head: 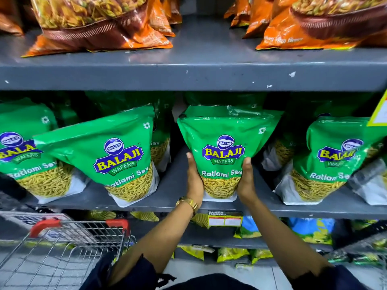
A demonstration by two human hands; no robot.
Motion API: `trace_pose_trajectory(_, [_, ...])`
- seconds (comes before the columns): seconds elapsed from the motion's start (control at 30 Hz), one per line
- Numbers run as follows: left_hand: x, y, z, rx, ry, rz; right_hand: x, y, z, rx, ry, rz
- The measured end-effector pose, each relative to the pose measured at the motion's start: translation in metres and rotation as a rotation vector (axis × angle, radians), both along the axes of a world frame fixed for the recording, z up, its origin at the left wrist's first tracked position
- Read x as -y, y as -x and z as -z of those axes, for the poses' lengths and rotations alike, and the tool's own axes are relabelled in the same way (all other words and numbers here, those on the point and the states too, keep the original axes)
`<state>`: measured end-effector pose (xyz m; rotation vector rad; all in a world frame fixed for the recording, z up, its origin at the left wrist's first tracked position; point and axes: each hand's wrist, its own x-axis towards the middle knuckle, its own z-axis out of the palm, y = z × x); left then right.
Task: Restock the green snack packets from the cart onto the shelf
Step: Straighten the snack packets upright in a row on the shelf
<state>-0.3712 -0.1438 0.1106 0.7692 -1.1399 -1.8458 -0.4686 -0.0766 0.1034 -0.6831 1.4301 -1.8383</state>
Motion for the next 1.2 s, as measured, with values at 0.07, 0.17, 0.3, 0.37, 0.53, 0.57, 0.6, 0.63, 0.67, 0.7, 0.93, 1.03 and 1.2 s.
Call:
trace_pose_trajectory(0.07, [0.001, -0.001, -0.002, 0.027, 0.004, 0.004, -0.001, 0.000, -0.006, -0.013, 0.020, 0.015])
trace_pose_trajectory(0.17, [0.000, -0.010, -0.007, 0.077, 0.010, 0.004, -0.006, -0.004, -0.011, -0.075, 0.056, 0.128])
trace_pose_trajectory(0.3, [-0.014, -0.042, -0.002, 0.173, 0.213, -0.138, -0.034, -0.037, -0.004, -0.437, 0.116, 0.408])
trace_pose_trajectory(0.37, [-0.025, -0.070, 0.006, 0.160, 0.404, -0.240, -0.052, -0.063, 0.000, -0.767, 0.163, 0.368])
trace_pose_trajectory(0.53, [-0.035, -0.145, 0.029, 0.182, 0.735, -0.662, -0.042, -0.123, 0.010, -1.002, 0.229, -0.131])
trace_pose_trajectory(0.57, [-0.028, -0.155, 0.030, 0.203, 0.671, -0.746, -0.031, -0.133, 0.012, -0.947, 0.191, -0.196])
trace_pose_trajectory(0.6, [-0.019, -0.164, 0.028, 0.215, 0.570, -0.828, -0.018, -0.142, 0.013, -0.858, 0.149, -0.229])
trace_pose_trajectory(0.63, [-0.009, -0.172, 0.024, 0.204, 0.462, -0.897, -0.003, -0.149, 0.012, -0.759, 0.111, -0.235])
trace_pose_trajectory(0.67, [0.002, -0.179, 0.019, 0.181, 0.375, -0.939, 0.013, -0.155, 0.011, -0.661, 0.078, -0.222])
trace_pose_trajectory(0.7, [0.015, -0.185, 0.014, 0.157, 0.314, -0.939, 0.030, -0.160, 0.008, -0.570, 0.044, -0.192])
trace_pose_trajectory(0.93, [0.076, -0.187, -0.004, 0.024, 0.059, -0.599, 0.111, -0.173, -0.014, -0.340, -0.080, 0.013])
trace_pose_trajectory(1.03, [0.073, -0.185, -0.006, 0.045, 0.106, -0.539, 0.114, -0.184, -0.009, -0.334, -0.076, -0.064])
trace_pose_trajectory(1.2, [0.080, -0.185, -0.007, 0.047, 0.086, -0.443, 0.094, -0.192, 0.009, -0.282, -0.031, -0.221])
